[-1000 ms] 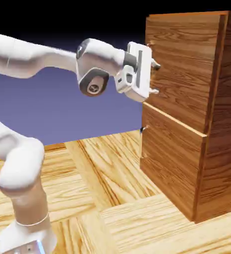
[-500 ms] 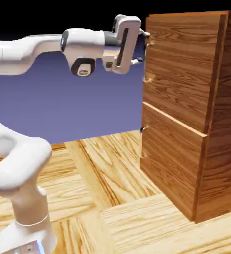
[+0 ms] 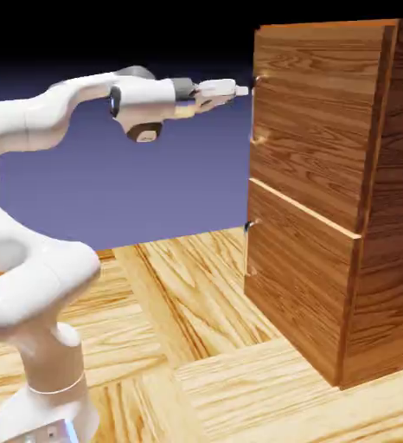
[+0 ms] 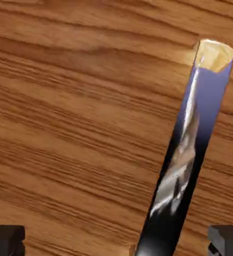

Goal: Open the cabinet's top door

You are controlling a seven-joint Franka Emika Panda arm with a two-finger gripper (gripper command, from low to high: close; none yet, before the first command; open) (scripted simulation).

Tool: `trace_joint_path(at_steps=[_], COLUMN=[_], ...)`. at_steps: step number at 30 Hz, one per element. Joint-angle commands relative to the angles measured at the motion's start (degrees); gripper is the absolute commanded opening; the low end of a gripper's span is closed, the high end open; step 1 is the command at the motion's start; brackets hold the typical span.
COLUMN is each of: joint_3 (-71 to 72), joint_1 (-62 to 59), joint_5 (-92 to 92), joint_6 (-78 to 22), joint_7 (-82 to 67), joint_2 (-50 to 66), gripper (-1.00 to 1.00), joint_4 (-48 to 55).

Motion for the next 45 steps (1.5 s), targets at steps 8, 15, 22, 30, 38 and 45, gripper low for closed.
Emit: trace_joint_path(at_steps=[8, 15, 22, 30, 38, 45], joint_3=[5.64, -1.37, -9.24, -17.28, -31.61, -46.15], joint_1=[-12.43, -7.36, -2.06, 0.30, 5.69, 6.57], joint_5=[6.62, 10.92, 14.64, 16.32, 10.30, -0.25], joint_6=[-3.41, -15.87, -33.32, -53.25, -71.79, -84.18], joint_7=[4.67, 4.71, 4.67, 4.69, -3.73, -10.77], joint_2=[-2.40, -11.78, -23.76, -35.52, -36.61, -32.73], gripper=[0.00, -1.00, -1.00, -1.00, -1.00, -1.00], joint_4=[8.25, -1.05, -14.02, -27.23, -40.03, -44.72])
